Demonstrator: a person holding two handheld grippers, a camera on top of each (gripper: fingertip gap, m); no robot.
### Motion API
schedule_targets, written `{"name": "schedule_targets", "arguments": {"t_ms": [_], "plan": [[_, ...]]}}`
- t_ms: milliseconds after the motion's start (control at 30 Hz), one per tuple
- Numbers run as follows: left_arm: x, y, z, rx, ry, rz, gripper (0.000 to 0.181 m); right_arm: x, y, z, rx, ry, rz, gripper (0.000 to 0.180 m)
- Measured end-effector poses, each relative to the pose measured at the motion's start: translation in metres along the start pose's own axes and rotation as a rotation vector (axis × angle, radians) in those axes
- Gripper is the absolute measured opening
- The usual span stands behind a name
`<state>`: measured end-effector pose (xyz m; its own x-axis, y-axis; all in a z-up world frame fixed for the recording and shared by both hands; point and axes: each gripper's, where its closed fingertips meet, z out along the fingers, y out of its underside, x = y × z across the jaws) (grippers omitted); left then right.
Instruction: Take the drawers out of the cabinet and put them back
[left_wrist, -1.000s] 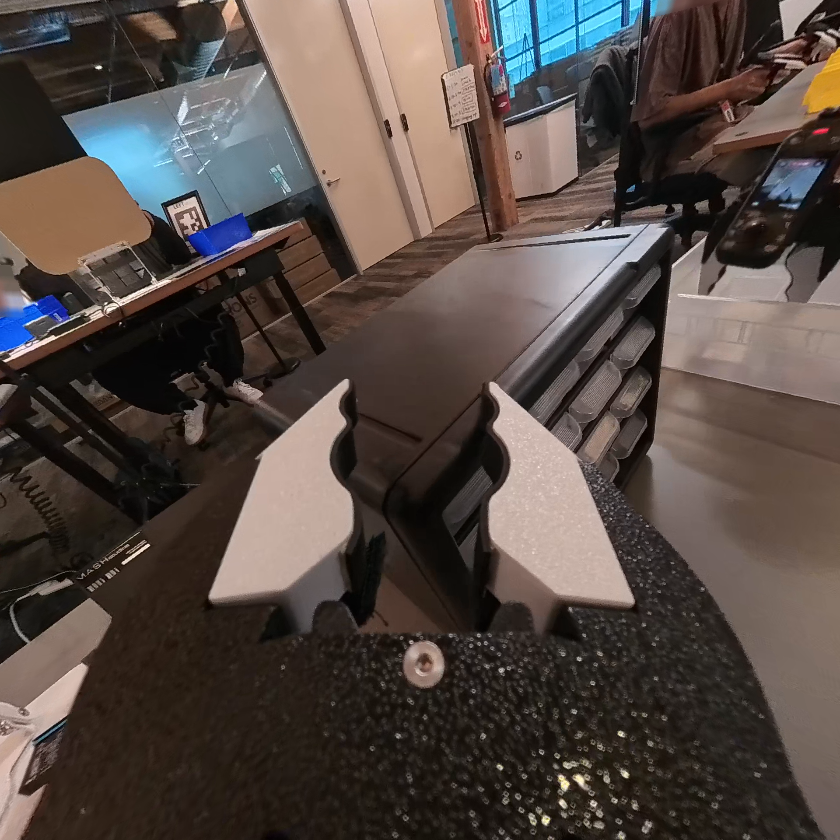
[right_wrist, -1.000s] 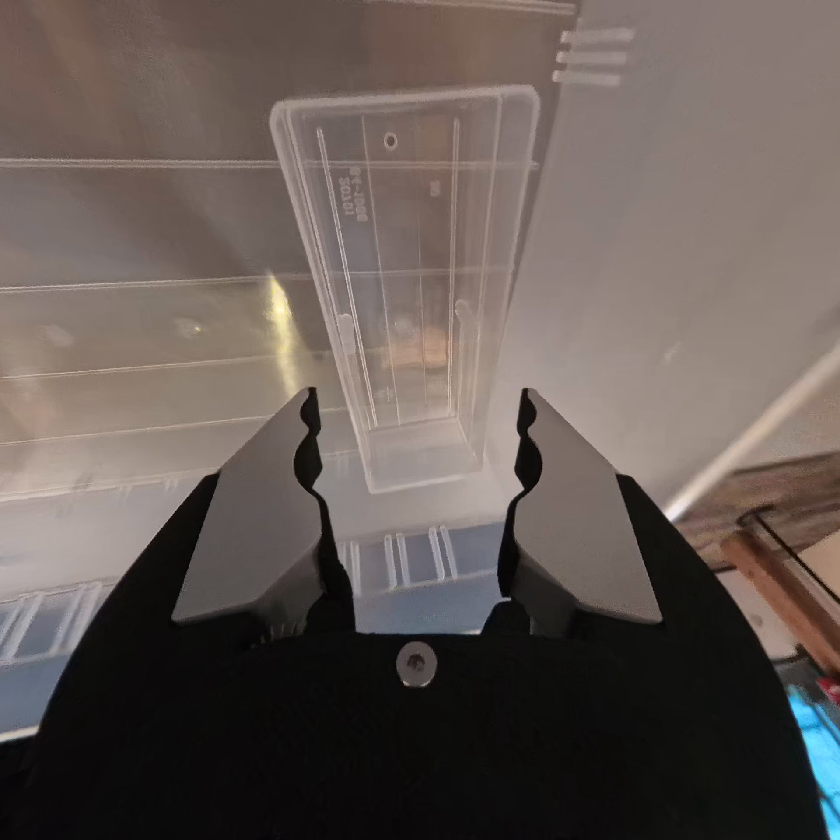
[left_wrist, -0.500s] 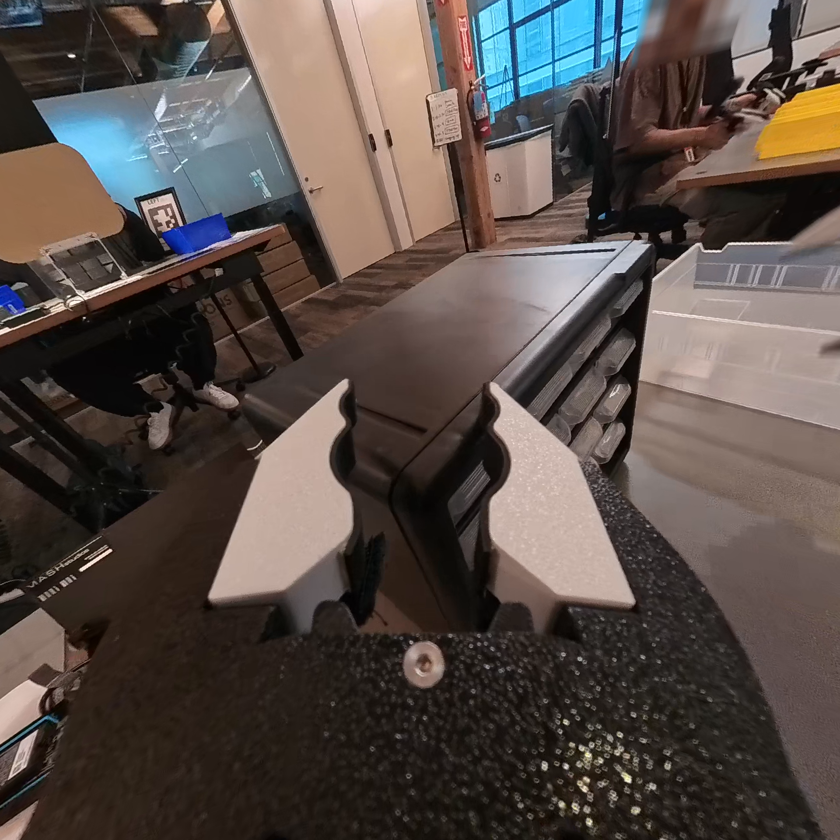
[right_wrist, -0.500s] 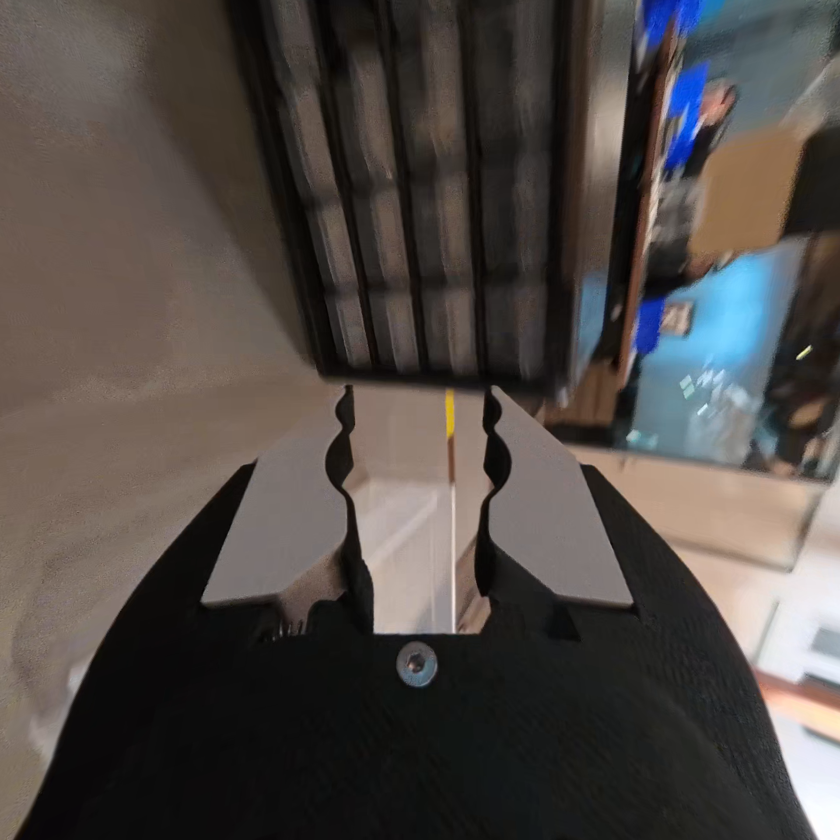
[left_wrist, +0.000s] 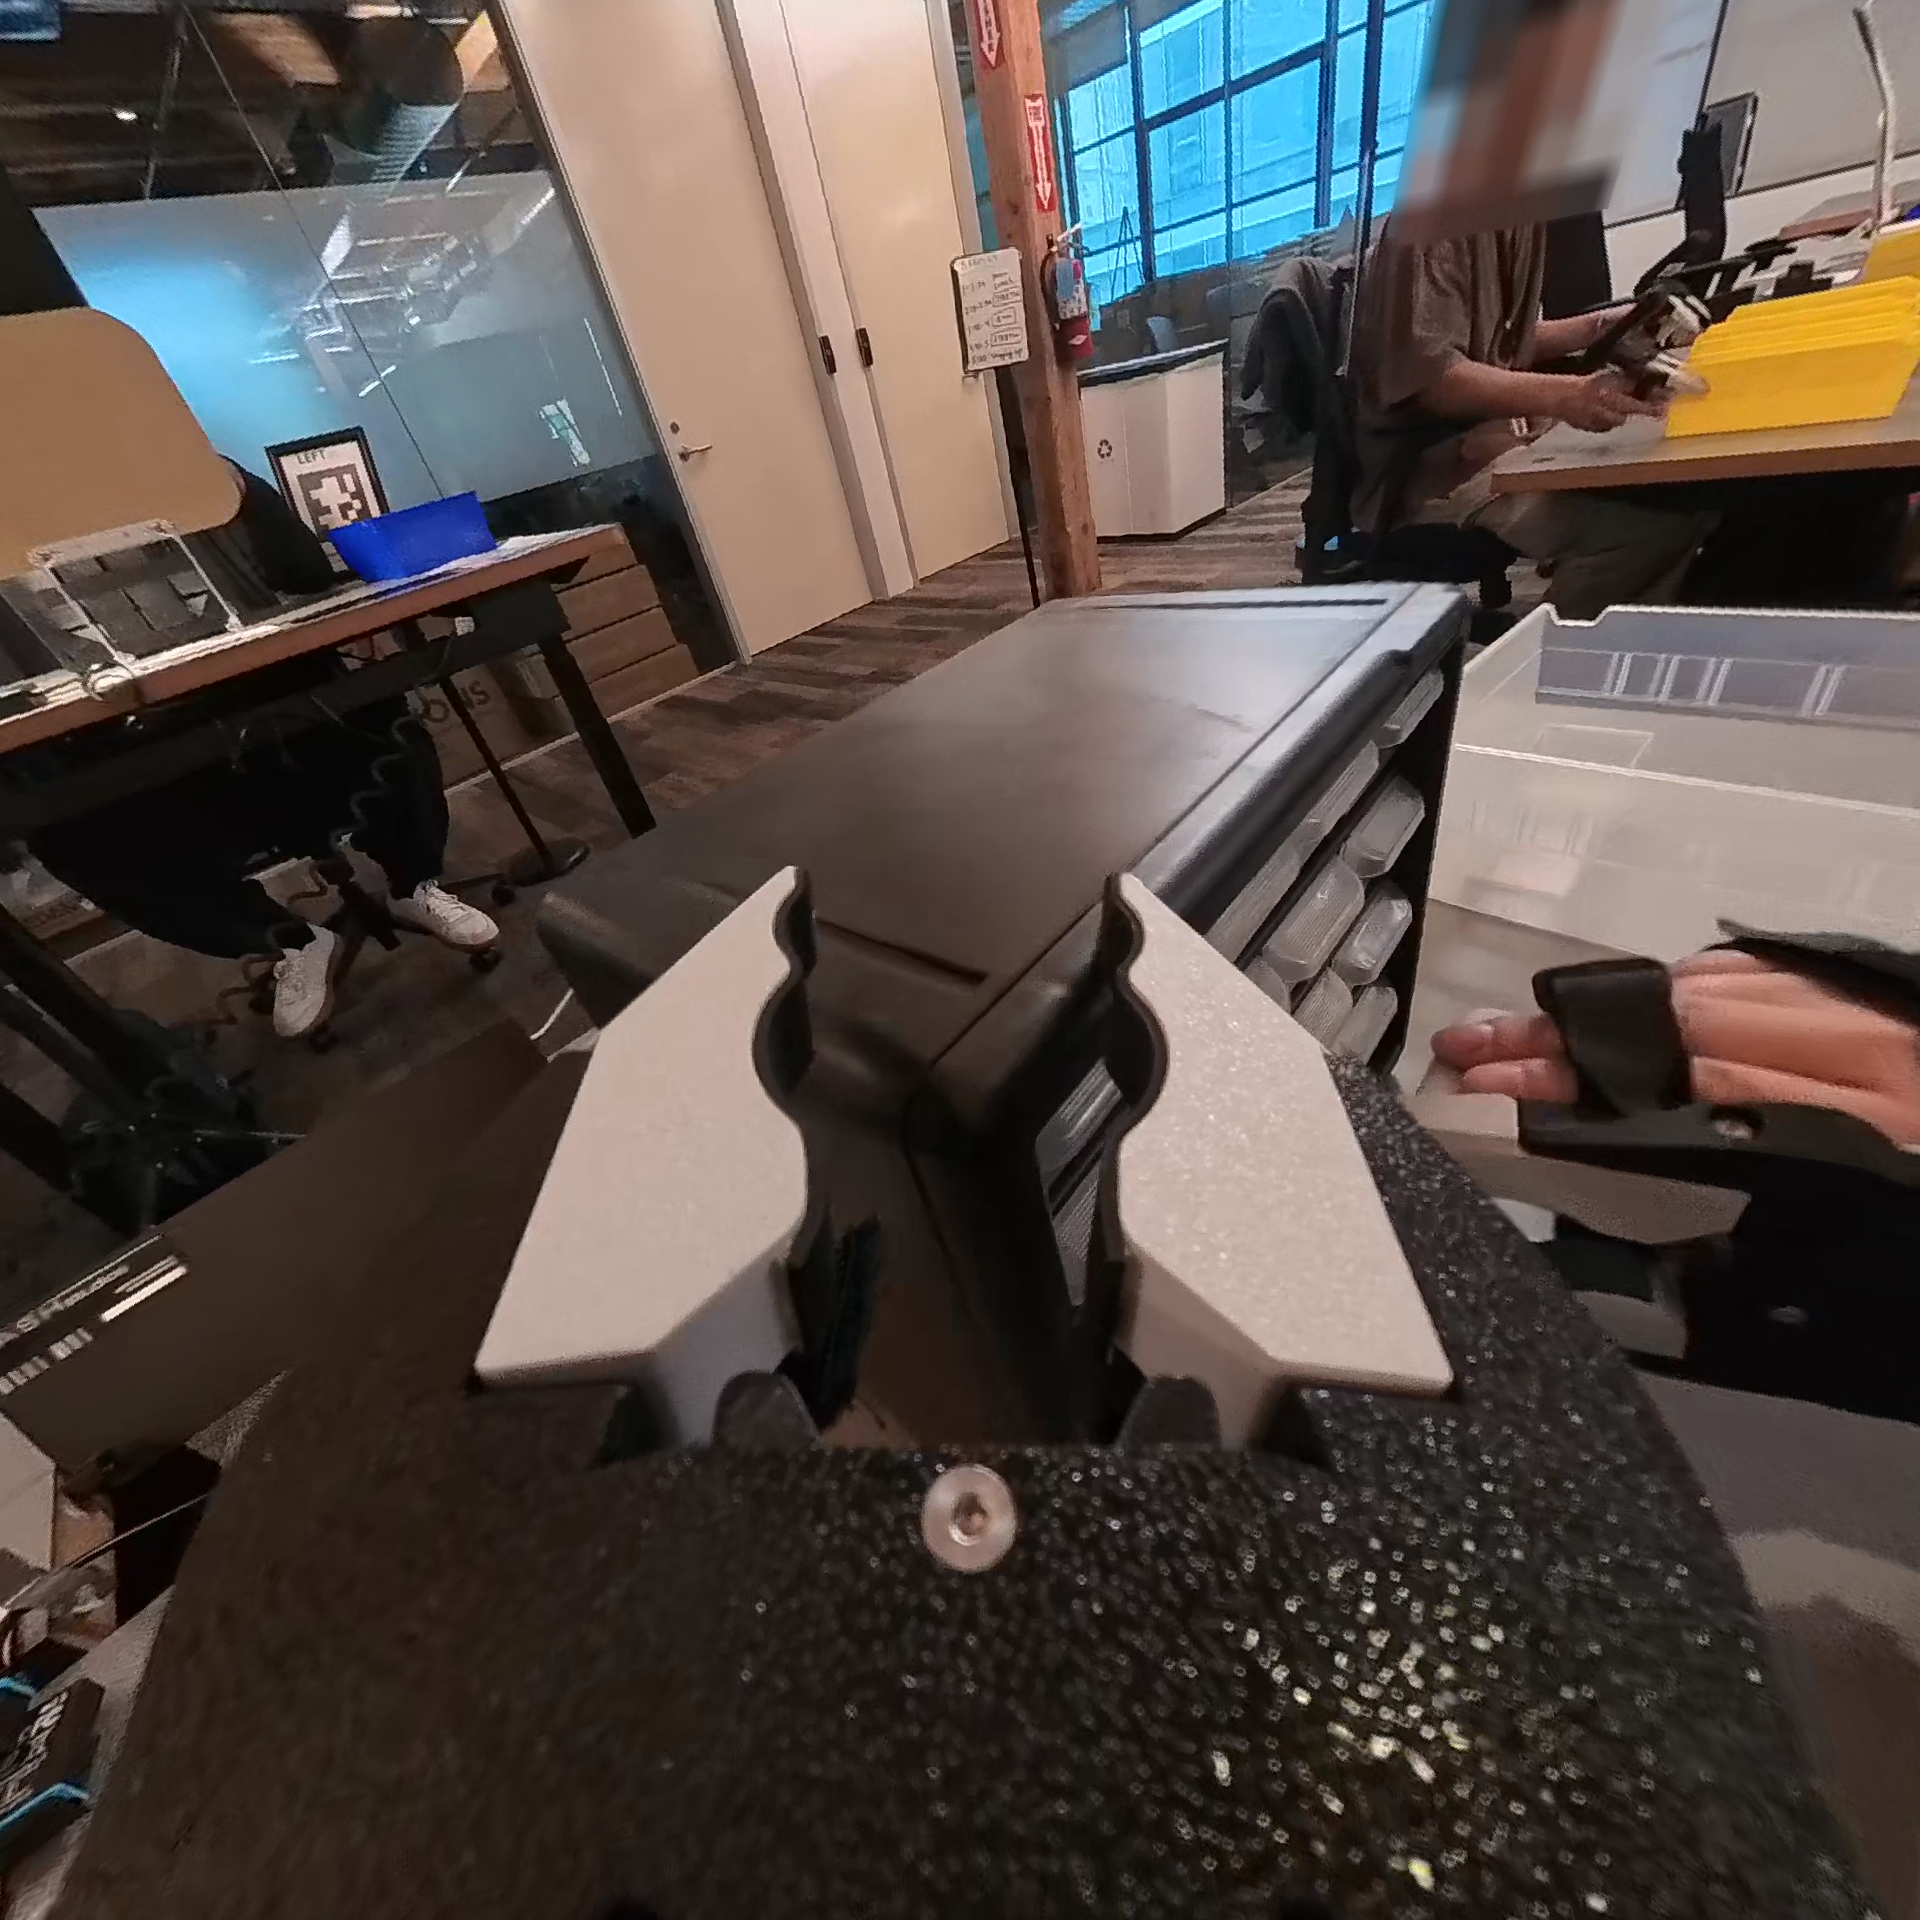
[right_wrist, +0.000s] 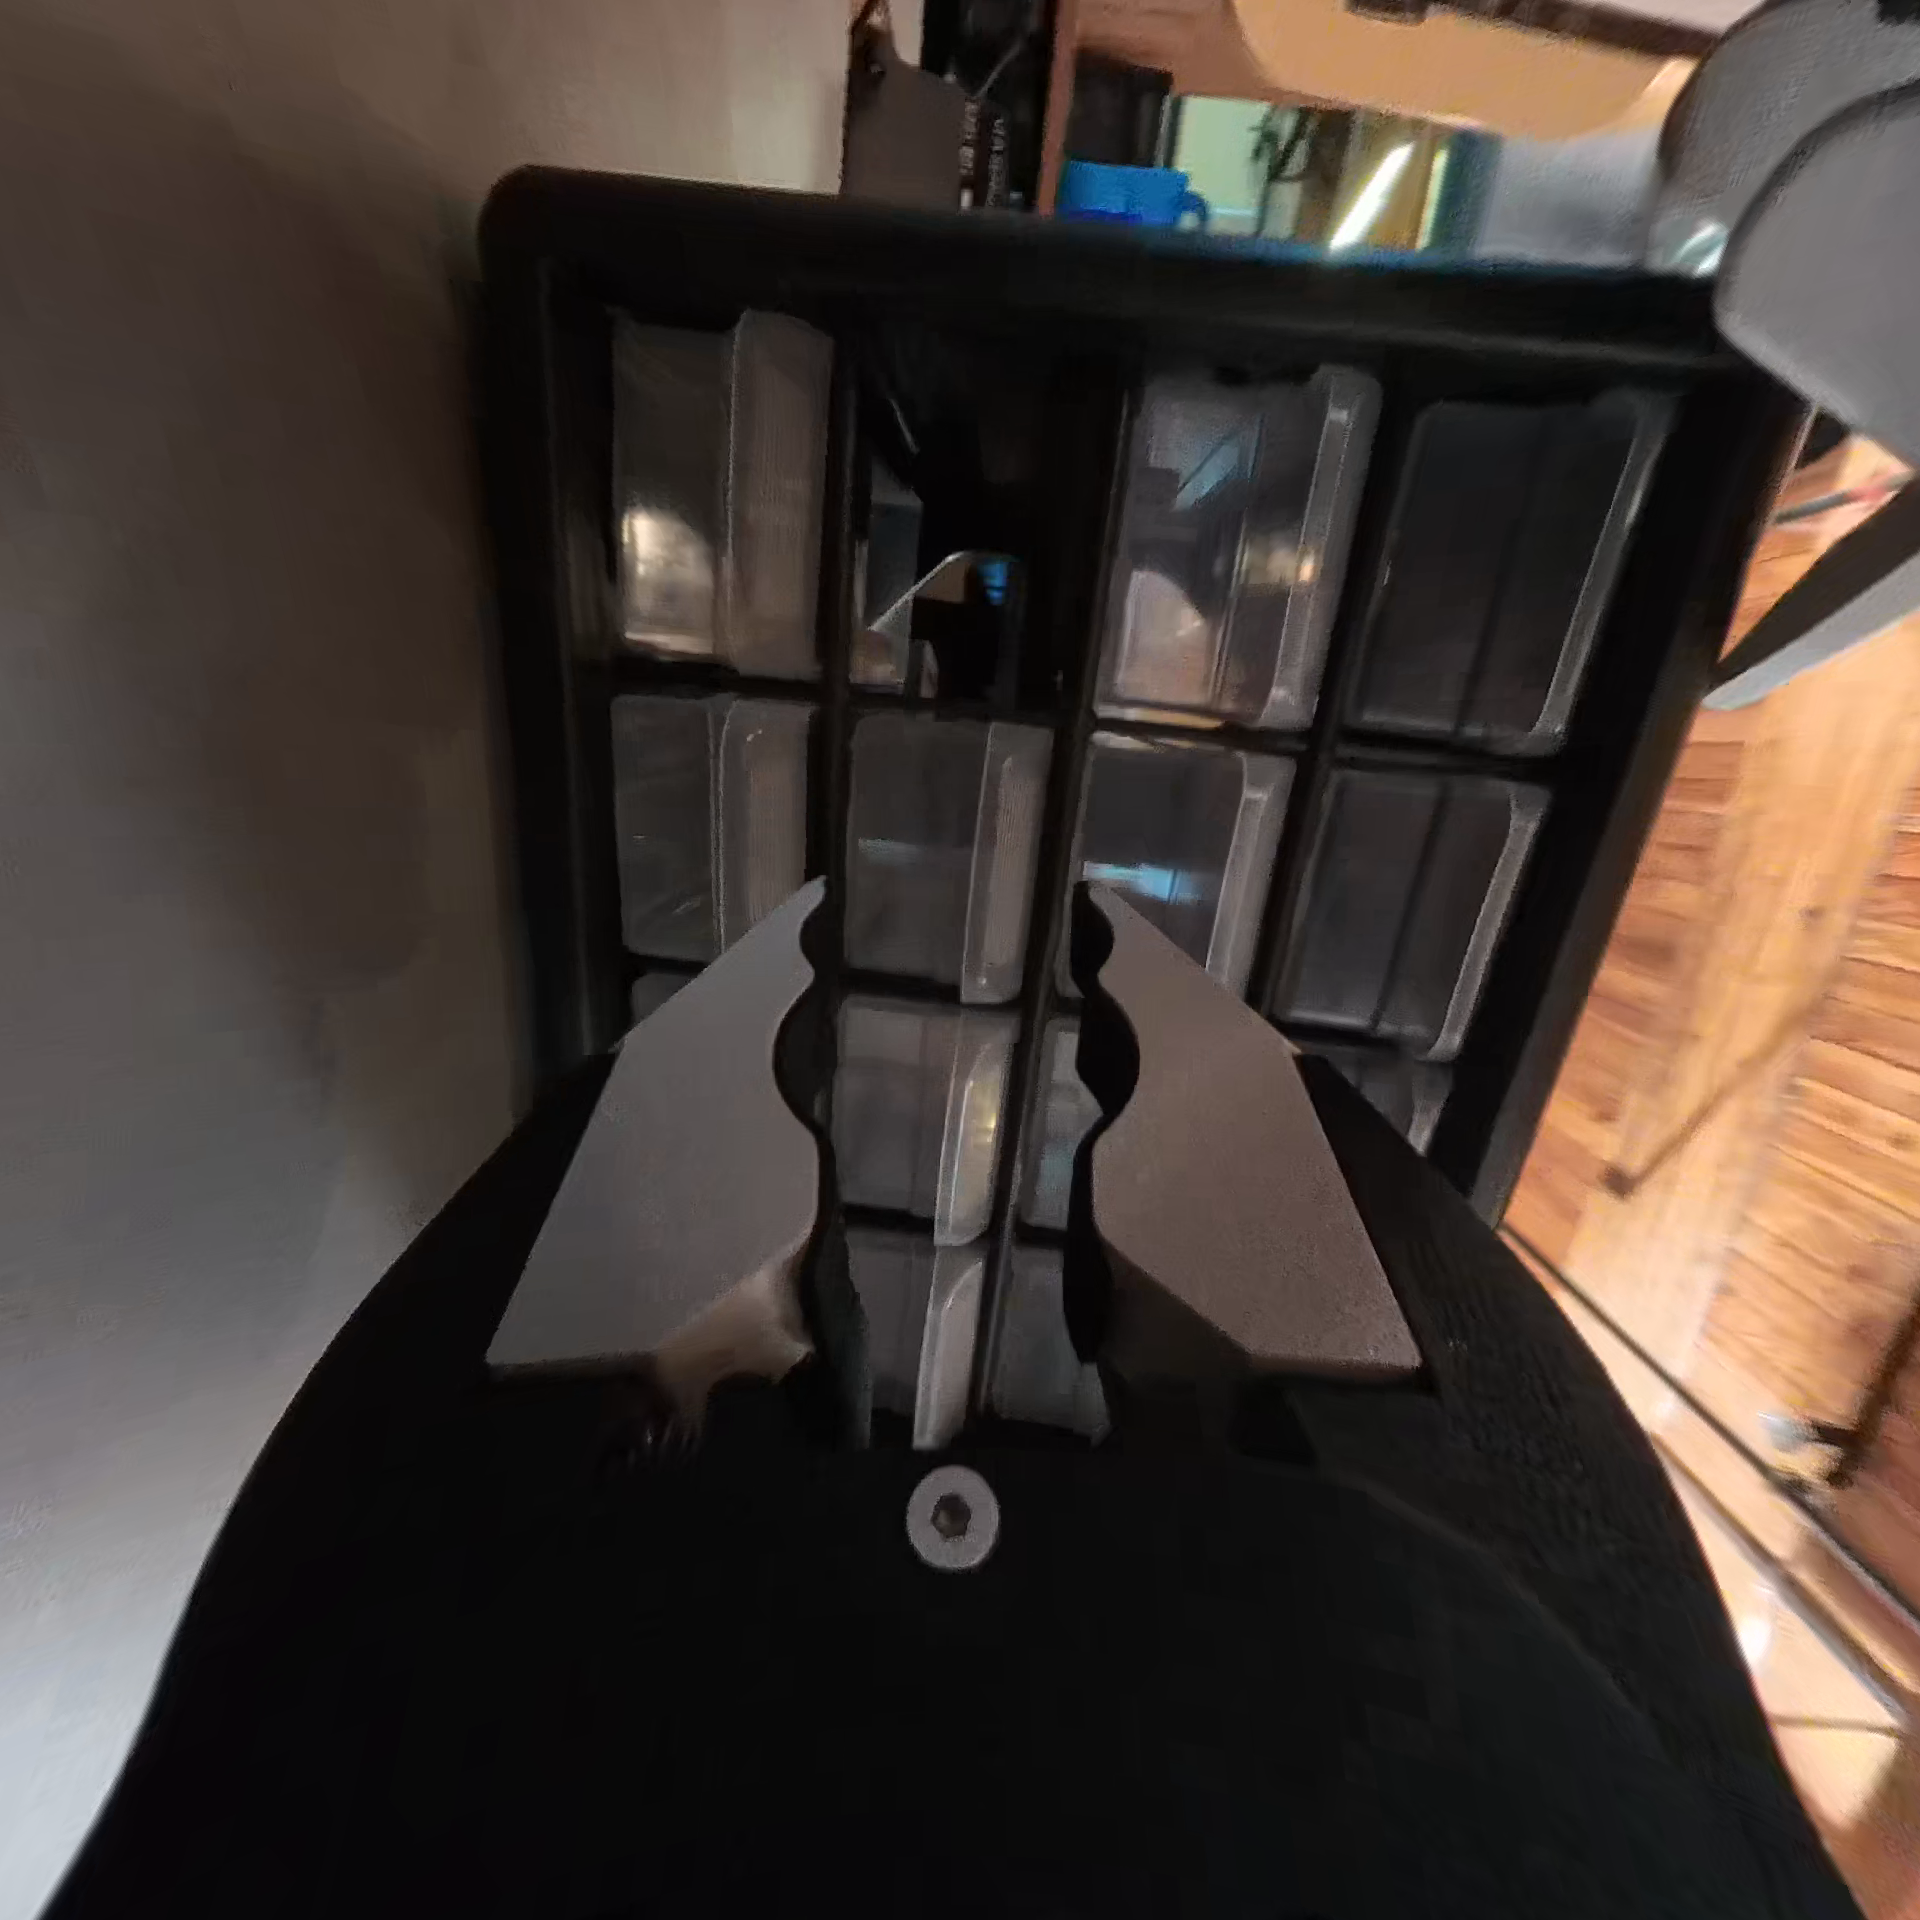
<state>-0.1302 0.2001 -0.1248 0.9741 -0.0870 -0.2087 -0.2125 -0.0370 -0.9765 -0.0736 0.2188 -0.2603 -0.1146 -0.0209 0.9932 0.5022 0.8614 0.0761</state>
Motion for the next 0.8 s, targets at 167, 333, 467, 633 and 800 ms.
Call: {"name": "schedule_targets", "arguments": {"t_ms": [167, 333, 467, 633, 800], "plan": [[-0.009, -0.003, -0.007, 0.031, -0.006, -0.048, 0.054, 0.004, -0.005, 0.010, -0.006, 0.115, -0.076, 0.038], [-0.002, -0.006, -0.007, 0.039, 0.018, -0.026, 0.053, 0.004, -0.005, 0.012, 0.015, 0.163, -0.078, 0.033], [0.006, -0.010, -0.004, 0.033, 0.026, 0.018, 0.053, 0.010, -0.004, 0.007, 0.019, 0.246, -0.107, 0.007], [0.013, -0.011, -0.001, 0.022, 0.034, 0.045, 0.053, 0.011, -0.006, 0.001, 0.027, 0.256, -0.108, 0.006], [0.011, -0.009, -0.001, 0.018, 0.031, 0.039, 0.053, 0.009, -0.012, -0.019, 0.057, 0.242, -0.112, 0.006]]}}
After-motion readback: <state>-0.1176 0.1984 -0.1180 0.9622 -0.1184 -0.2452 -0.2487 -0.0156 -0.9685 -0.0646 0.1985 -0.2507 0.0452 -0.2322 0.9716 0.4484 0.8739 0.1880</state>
